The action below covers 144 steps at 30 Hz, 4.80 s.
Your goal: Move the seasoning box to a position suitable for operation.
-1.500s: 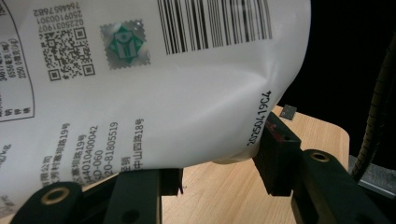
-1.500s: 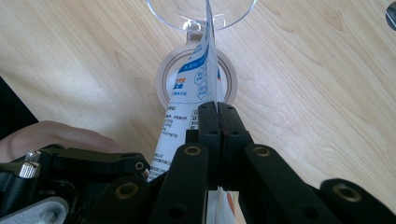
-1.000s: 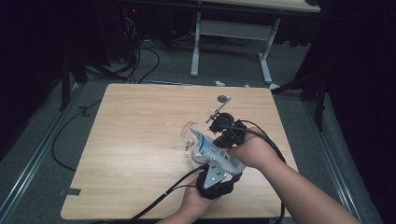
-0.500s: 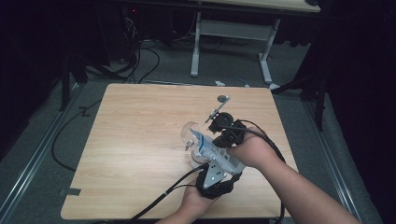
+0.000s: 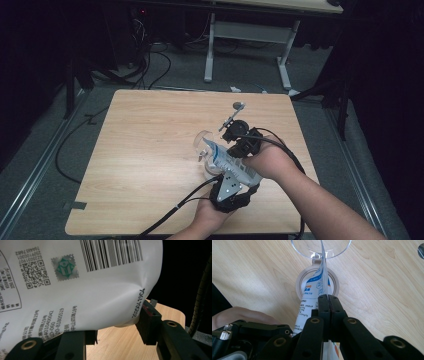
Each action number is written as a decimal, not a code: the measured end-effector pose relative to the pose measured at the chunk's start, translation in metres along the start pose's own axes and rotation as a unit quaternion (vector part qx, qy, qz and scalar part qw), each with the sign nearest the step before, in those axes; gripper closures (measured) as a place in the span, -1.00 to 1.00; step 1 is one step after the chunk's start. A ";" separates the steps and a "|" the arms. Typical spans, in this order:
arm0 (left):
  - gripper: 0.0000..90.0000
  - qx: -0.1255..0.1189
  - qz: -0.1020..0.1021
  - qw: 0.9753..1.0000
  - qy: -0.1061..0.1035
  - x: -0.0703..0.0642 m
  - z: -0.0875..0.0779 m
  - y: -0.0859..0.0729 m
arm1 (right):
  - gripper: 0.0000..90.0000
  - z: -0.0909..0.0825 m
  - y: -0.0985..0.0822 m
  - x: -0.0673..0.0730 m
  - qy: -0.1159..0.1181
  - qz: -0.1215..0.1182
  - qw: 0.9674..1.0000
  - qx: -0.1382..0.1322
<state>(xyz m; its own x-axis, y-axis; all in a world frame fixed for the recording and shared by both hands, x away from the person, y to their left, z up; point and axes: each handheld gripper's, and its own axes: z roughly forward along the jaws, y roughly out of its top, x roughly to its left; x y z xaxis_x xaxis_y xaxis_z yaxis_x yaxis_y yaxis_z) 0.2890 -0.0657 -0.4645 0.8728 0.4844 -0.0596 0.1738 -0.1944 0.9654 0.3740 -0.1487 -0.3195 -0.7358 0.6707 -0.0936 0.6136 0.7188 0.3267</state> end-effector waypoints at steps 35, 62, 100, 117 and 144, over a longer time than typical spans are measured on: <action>0.25 -0.004 0.001 1.000 0.005 0.000 -0.001 0.001 | 1.00 0.000 0.004 0.002 -0.003 -0.002 1.000 0.001; 0.24 -0.009 -0.005 1.000 0.007 0.002 -0.001 0.002 | 1.00 0.002 0.007 0.003 -0.005 -0.007 1.000 -0.001; 0.21 -0.012 -0.006 1.000 0.005 0.001 -0.001 0.004 | 1.00 0.003 0.009 0.003 -0.005 -0.008 1.000 -0.003; 0.22 -0.014 -0.005 1.000 0.005 0.002 -0.002 0.004 | 1.00 0.002 0.010 0.004 -0.005 -0.009 1.000 -0.006; 0.22 -0.014 -0.010 1.000 0.003 0.001 -0.002 0.002 | 1.00 0.006 0.009 0.004 -0.005 -0.011 1.000 -0.004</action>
<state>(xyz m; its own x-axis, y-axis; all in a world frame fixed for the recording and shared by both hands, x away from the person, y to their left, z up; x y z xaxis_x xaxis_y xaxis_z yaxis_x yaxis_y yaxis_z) 0.2899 -0.0642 -0.4618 0.8671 0.4921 -0.0772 0.1776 -0.1606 0.9709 0.3784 -0.1384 -0.3224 -0.7459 0.6569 -0.1103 0.5955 0.7318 0.3314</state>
